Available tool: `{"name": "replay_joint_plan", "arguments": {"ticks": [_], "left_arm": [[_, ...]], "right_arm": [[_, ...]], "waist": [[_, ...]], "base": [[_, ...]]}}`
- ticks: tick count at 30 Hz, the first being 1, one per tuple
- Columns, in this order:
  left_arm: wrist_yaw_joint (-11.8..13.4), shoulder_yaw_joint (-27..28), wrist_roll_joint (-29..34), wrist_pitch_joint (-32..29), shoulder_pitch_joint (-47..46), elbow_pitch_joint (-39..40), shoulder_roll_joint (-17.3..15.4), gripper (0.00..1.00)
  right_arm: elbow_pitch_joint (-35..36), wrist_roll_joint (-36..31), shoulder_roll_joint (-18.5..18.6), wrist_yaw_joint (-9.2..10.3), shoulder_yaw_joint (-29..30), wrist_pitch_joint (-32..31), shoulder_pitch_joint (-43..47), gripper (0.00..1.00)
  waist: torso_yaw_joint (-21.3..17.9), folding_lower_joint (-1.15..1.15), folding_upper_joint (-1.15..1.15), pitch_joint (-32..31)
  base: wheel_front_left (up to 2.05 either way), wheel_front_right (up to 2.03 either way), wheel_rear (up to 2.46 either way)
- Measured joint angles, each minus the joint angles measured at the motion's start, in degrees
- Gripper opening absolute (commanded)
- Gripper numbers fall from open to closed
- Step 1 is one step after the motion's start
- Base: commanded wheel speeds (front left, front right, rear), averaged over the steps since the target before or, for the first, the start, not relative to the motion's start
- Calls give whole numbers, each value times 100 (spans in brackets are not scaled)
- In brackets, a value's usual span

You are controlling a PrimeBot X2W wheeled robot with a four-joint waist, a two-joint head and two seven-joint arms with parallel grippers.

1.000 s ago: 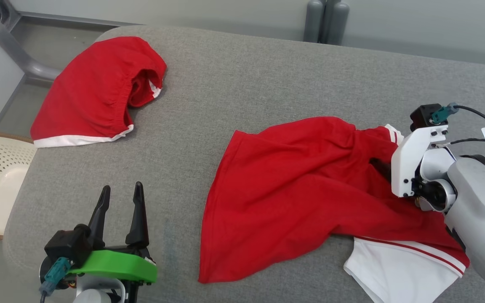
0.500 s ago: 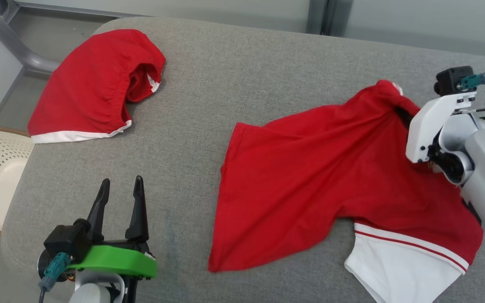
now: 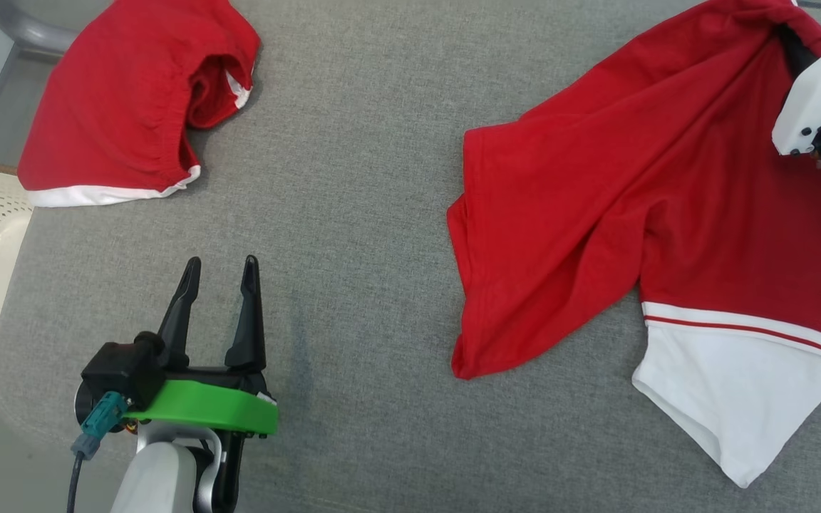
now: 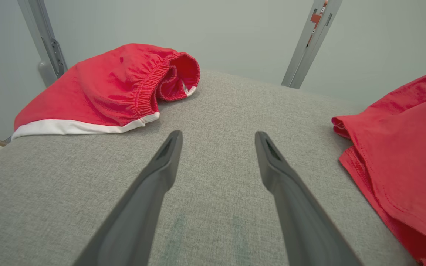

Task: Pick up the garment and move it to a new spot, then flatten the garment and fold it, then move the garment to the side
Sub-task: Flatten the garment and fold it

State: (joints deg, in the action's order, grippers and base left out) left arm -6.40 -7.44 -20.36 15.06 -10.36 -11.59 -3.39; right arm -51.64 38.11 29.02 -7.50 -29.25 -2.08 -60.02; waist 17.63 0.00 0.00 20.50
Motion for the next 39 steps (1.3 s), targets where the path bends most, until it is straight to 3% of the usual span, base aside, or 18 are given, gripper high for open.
{"name": "replay_joint_plan", "arguments": {"ticks": [1, 2, 10, 20, 27, 33, 39], "left_arm": [[-9, -8, 2, 0, -17, -18, 7, 100], [-11, -8, 3, -1, -32, -43, 13, 100], [-23, 54, 110, 0, 1, -210, 25, 100], [-7, 209, 191, 8, 452, -293, -122, 100], [81, 356, 193, 8, 773, -77, -212, 100], [121, 417, 513, 8, 957, 271, -320, 100], [104, 519, 722, 8, 1119, 421, -244, 100]], "right_arm": [[-71, 0, -15, 0, -33, 44, -30, 48], [-141, 0, -42, 0, -70, 122, -44, 100], [-281, 175, -339, 0, -349, 1016, 271, 100], [575, 634, -478, 0, -474, 1678, 1427, 100], [1790, 222, -568, 2, 572, 1714, 2573, 100], [3101, -638, -928, 1, 1513, 1714, 4019, 100], [4051, -1128, -1314, 2, 1970, 1715, 4916, 100]], "waist": [[16, 0, 0, 45], [36, 0, 0, 77], [58, 0, 0, -149], [-355, 0, 0, -909], [-820, 0, 0, -1382], [-1215, 0, 0, -1756], [-1535, 0, 0, -1962]], "base": [[0, 0, 0], [0, 0, 0], [0, 0, 0], [0, 0, 0], [0, 0, 0], [0, 0, 0], [0, 0, 0]]}}
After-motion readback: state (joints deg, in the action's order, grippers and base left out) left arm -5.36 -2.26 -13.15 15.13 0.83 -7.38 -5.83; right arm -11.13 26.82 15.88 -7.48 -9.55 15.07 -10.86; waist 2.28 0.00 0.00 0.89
